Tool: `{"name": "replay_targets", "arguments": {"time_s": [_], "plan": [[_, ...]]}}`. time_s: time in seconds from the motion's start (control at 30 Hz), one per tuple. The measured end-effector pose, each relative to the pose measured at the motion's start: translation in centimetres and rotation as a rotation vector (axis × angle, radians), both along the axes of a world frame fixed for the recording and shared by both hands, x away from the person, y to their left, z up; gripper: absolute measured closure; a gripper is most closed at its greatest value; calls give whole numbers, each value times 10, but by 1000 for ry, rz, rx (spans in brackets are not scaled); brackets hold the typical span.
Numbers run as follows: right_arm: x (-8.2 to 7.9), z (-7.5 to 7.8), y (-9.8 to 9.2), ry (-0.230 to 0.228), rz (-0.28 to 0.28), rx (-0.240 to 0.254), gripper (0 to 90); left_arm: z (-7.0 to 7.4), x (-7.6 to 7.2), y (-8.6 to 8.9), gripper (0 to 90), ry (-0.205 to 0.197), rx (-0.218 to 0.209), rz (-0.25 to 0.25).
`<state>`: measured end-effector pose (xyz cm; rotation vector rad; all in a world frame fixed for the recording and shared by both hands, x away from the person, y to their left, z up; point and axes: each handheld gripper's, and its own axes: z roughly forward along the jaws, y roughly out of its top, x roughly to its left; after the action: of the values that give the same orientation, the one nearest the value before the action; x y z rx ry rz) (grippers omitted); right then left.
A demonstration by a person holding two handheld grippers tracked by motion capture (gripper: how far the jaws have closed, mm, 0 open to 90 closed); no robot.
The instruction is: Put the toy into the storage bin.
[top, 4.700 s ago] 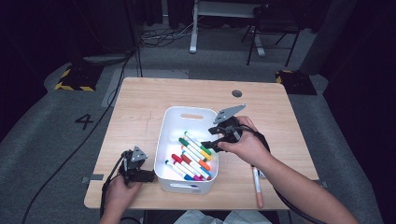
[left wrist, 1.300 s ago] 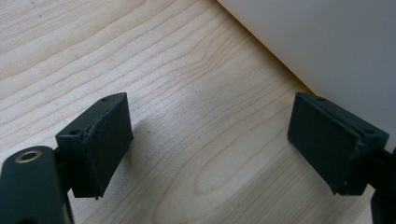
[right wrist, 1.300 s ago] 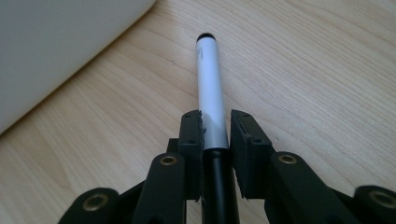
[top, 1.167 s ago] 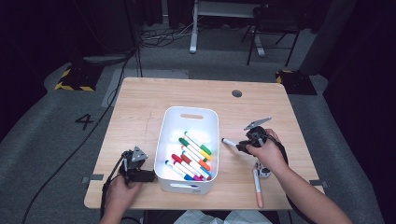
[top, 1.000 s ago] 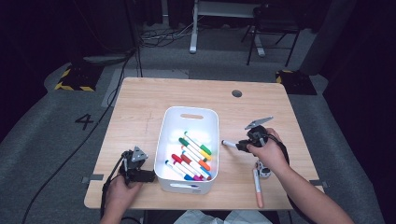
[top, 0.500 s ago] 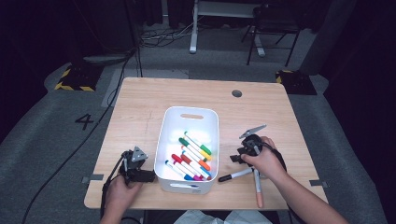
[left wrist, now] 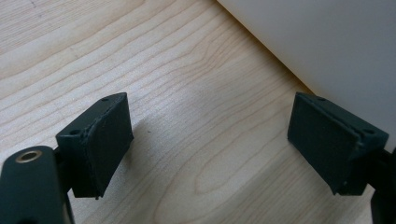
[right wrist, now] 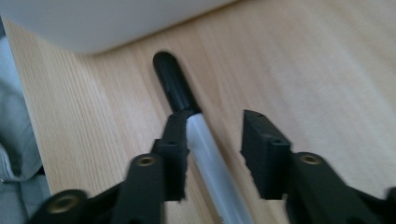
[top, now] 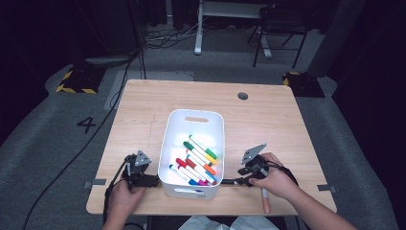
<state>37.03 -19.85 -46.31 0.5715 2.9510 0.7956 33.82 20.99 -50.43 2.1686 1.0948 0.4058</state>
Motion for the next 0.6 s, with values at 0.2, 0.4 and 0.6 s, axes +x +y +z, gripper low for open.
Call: {"name": "replay_targets", "arguments": {"time_s": [0.2, 0.4, 0.6], "plan": [[-1, -9, 5, 10, 7, -30, 766, 0, 0, 0, 142, 0, 0, 0], [-1, -4, 5, -21, -28, -24, 769, 0, 0, 0, 142, -1, 0, 0], [-5, 16, 3, -25, -48, 1, 769, 0, 0, 0, 142, 0, 0, 0]]}}
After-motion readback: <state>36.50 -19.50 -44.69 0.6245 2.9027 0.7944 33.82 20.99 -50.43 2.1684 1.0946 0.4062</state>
